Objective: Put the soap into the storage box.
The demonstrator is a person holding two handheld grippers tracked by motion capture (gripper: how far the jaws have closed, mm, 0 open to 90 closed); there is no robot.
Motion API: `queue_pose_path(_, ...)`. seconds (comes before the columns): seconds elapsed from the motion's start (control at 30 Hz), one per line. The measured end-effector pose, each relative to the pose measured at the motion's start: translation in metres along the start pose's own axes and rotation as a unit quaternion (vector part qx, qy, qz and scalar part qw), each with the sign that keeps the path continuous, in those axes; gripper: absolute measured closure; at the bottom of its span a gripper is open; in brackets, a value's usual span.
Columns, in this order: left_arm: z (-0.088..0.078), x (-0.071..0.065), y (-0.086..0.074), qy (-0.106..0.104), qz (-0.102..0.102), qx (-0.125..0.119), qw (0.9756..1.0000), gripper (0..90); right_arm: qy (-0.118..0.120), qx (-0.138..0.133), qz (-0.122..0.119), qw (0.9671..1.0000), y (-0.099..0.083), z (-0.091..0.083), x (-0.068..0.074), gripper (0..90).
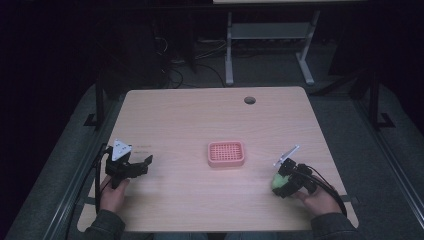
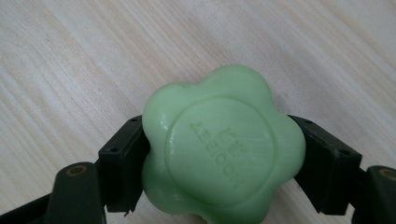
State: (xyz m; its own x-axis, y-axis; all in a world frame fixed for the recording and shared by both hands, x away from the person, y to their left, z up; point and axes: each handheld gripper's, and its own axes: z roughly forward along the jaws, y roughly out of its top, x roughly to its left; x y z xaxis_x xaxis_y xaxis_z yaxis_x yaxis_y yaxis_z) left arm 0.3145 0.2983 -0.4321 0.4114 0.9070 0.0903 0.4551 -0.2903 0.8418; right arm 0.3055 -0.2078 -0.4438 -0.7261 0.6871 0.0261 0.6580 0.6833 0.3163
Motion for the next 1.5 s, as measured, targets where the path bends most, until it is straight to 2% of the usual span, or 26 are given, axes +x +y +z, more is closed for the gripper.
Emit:
queue_pose_path(0.37, -0.001, 0.000, 0.000, 0.000, -0.001, -0.002, 1.0000, 14.2, -0.005, -0.010, -0.025, 0.9996, 0.023, -0.011, 0.005, 25.9)
queue_pose_path(0.63, -0.001, 0.000, 0.000, -0.001, -0.002, -0.003, 1.0000, 14.2, 0.003, -0.013, -0.040, 0.9991, 0.044, -0.016, 0.006, 25.9)
queue_pose_path(1.07, 0.000, 0.000, 0.000, -0.002, 0.001, 0.001, 1.0000, 14.2, 0.020, -0.012, -0.060, 0.9979, 0.077, -0.013, 0.001, 25.9)
queue_pose_path(1.5, -0.002, 0.001, 0.001, -0.001, -0.002, -0.002, 1.0000, 14.2, 0.028, -0.012, -0.078, 0.9965, 0.107, -0.012, 0.003, 25.8)
